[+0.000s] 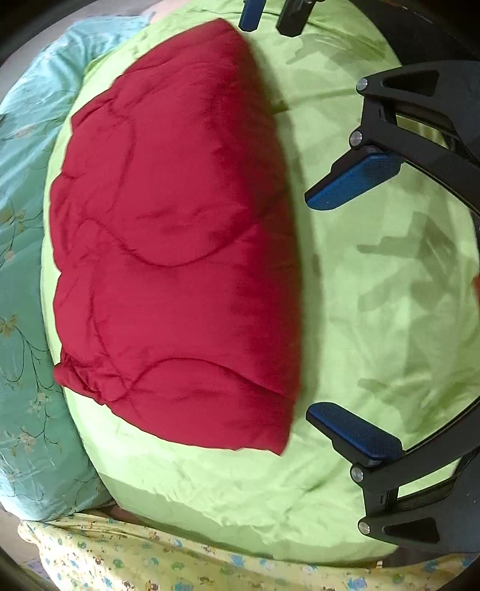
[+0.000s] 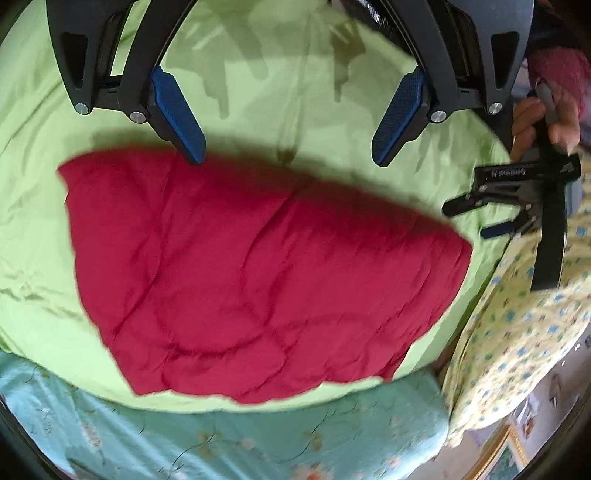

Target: Fold large clothes

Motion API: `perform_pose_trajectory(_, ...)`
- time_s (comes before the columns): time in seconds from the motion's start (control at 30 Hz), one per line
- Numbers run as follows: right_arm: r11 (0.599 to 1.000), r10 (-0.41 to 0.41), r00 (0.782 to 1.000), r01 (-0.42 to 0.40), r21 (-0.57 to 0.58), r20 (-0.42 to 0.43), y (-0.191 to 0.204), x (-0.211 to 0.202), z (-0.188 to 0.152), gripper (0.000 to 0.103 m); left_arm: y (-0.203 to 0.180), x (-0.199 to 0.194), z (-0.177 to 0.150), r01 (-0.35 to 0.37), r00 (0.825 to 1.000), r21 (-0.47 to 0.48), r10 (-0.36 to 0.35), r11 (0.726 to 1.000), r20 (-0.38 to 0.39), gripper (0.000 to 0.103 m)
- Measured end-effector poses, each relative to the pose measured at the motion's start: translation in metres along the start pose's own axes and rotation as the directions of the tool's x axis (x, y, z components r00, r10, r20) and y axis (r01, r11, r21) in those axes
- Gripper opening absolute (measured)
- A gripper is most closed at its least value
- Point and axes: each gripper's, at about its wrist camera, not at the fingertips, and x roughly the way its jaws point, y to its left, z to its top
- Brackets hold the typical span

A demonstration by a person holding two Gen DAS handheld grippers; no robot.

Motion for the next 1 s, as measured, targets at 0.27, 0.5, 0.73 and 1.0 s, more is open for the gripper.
perform_pose_trajectory(0.27, 0.996, -0.030, 0.999, 0.026, -0.087, -0.041, 0.023, -0.009, -0.011, 0.093, 0.002, -0.028, -0.007, -0.031, 0.998, 0.012, 0.030, 0.999, 0.051, 0.103)
perform_pose_trajectory(0.5, 0.985, -0.081, 0.996, 0.084, -0.152, 0.025, 0.038, -0.037, 0.014, 0.093, -0.005, -0.062, 0.006, -0.053, 0.990, 0.052, 0.046, 0.997, 0.130, 0.103)
perform_pose_trajectory(0.73, 0.973, -0.104, 0.992, 0.117, -0.198, 0.071, 0.045, -0.052, 0.034, 0.097, -0.007, -0.067, 0.019, -0.069, 0.985, 0.074, 0.056, 0.995, 0.165, 0.103)
perform_pose_trajectory(1.0, 0.979, -0.146, 0.988, 0.150, -0.138, 0.039, 0.025, -0.020, 0.047, 0.097, -0.013, -0.044, 0.032, -0.071, 0.989, 0.050, 0.063, 0.996, 0.135, 0.103)
